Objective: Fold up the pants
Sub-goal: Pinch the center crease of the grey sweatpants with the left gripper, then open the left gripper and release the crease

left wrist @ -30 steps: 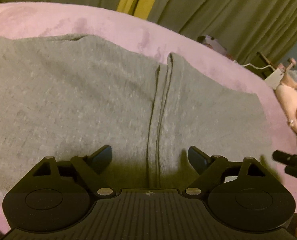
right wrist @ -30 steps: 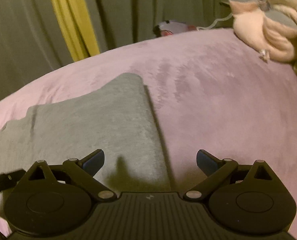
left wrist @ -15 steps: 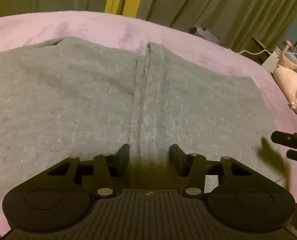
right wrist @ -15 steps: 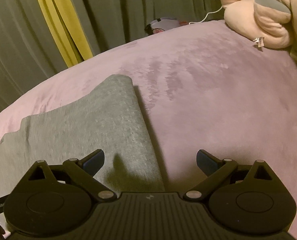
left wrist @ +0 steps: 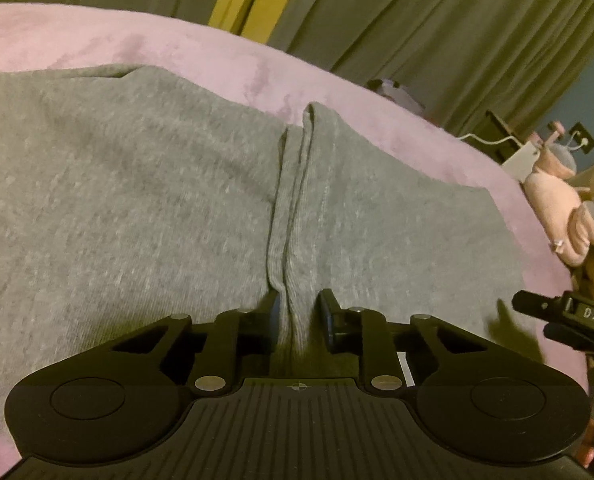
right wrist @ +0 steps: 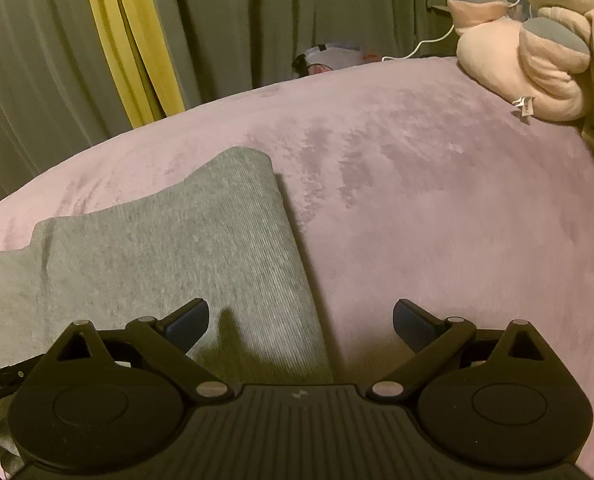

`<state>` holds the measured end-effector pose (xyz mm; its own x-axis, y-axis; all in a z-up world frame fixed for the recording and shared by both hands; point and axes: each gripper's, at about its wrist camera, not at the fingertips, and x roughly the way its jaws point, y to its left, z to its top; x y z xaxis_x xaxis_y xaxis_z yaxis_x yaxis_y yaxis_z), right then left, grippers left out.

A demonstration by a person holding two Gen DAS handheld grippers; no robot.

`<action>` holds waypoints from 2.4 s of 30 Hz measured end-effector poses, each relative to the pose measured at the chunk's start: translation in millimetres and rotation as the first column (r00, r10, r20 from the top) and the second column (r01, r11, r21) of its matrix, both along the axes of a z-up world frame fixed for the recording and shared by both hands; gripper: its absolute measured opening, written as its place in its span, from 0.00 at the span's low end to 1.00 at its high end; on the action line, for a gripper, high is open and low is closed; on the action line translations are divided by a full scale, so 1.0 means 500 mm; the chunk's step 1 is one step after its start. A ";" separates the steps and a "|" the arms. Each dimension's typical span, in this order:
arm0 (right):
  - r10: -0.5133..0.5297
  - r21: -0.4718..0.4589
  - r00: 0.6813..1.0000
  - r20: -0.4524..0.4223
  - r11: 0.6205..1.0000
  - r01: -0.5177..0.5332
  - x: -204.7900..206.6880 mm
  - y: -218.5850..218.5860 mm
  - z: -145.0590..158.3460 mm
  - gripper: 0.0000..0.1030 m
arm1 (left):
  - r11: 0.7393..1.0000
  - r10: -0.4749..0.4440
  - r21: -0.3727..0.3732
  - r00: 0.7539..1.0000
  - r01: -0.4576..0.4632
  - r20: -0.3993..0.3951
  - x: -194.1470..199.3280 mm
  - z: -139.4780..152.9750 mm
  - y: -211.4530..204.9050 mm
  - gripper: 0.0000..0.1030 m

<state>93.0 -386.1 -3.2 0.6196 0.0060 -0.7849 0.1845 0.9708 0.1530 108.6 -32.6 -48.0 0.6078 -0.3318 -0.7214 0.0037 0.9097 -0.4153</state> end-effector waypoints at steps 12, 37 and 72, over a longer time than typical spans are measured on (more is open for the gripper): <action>0.008 -0.003 1.000 -0.012 1.000 -0.008 0.006 0.001 -0.002 0.96 | 0.993 -0.005 -0.120 0.998 -0.002 -0.056 0.027 -0.027 0.022 0.45; 0.048 -0.085 0.998 0.030 0.995 -0.045 0.003 0.033 0.005 0.96 | 0.987 0.098 -0.136 0.993 -0.088 0.068 -0.001 0.041 0.097 0.16; 0.048 -0.054 0.998 0.045 0.998 -0.045 0.001 0.029 0.008 0.96 | 0.984 0.164 0.048 0.977 -0.172 0.136 -0.057 0.056 0.109 0.35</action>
